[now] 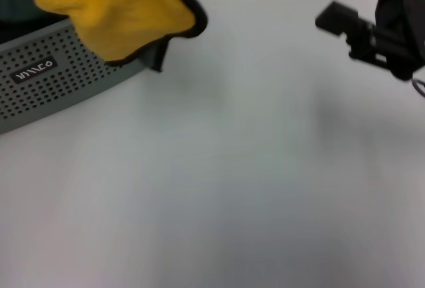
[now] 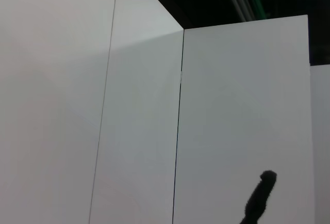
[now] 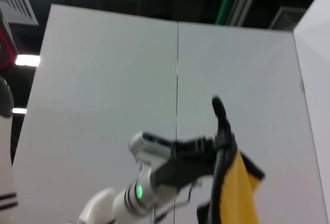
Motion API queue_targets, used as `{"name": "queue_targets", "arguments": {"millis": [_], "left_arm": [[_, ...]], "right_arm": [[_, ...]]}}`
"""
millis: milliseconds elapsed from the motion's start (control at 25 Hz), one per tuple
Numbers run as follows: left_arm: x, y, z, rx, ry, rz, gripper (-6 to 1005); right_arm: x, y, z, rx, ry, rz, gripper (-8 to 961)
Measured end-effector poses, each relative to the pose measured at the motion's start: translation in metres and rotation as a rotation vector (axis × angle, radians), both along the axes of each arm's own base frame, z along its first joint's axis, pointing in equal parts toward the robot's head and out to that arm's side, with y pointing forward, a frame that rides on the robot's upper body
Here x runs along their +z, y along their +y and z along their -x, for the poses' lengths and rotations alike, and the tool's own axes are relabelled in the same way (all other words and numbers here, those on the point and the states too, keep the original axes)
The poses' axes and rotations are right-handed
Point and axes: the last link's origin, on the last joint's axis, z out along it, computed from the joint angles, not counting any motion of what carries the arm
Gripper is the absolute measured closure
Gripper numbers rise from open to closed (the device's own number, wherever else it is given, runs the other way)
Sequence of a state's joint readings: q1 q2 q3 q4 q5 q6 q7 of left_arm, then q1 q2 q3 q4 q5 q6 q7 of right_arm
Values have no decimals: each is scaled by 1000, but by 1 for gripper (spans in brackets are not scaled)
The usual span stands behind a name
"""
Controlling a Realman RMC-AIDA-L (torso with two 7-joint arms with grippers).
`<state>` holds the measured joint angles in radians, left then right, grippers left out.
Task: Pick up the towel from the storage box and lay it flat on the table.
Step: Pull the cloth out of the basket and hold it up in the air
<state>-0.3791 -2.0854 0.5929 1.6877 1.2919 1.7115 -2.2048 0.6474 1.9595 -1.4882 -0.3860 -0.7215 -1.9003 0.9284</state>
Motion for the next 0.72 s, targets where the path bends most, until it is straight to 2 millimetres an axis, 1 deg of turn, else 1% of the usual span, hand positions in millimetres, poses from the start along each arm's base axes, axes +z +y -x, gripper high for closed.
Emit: {"name": "queue_targets", "arguments": {"millis": [200, 280, 440, 720], "left_arm": [[-5, 3, 1, -12, 24, -18, 970], [-12, 7, -1, -28, 36, -19, 970], [-21, 15, 1, -33, 25, -11, 970], [-27, 21, 0, -46, 24, -11, 970]], "right_arm": [[-2, 9, 19, 1, 67, -21, 250], [-5, 12, 25, -7, 81, -26, 252], [-10, 20, 37, -9, 73, -29, 257], [-16, 30, 53, -9, 49, -18, 266]]}}
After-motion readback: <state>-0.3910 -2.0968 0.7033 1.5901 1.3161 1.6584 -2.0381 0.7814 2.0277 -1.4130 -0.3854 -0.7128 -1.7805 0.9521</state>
